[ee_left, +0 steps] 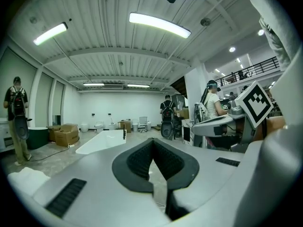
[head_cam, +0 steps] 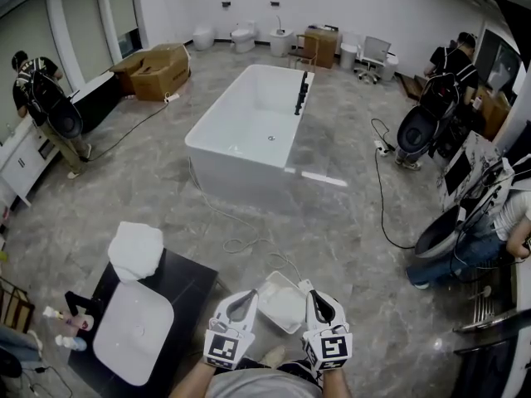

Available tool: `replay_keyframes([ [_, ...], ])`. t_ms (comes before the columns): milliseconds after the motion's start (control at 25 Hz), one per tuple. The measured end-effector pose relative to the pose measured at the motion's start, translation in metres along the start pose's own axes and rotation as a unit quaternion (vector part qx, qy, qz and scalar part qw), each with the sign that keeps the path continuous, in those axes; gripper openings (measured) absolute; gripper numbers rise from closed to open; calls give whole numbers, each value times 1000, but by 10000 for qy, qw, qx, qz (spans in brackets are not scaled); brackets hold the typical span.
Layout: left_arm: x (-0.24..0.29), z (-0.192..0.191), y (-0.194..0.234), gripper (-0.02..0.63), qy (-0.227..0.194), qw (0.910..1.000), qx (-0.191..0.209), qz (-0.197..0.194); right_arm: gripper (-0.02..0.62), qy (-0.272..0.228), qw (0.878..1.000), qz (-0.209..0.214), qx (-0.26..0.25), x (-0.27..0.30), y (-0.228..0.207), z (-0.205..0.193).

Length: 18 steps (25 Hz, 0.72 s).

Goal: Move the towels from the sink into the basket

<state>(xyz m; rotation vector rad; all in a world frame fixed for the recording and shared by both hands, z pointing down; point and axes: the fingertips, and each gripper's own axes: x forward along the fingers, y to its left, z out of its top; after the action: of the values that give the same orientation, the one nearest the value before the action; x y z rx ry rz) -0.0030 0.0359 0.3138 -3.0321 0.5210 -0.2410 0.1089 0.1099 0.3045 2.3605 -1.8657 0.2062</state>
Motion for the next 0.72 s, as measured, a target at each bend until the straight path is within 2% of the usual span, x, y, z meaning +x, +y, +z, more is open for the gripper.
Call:
replay_keyframes([
  [200,1,7,3,9,-36,9998,-169,92,1,31,10000,58,-10,4,1,1],
  [400,1,4,14,8,-40,9999,-37,126,2,43,9998,171,-42,17,9,2],
  [520,1,9,24,8,-73,9995,-170,257,2,25,9994,344,-73,27,19,8],
  [720,-8,12,58,8,-47,9984,-12,572,2,-33,9965,832,-101,58,51,22],
])
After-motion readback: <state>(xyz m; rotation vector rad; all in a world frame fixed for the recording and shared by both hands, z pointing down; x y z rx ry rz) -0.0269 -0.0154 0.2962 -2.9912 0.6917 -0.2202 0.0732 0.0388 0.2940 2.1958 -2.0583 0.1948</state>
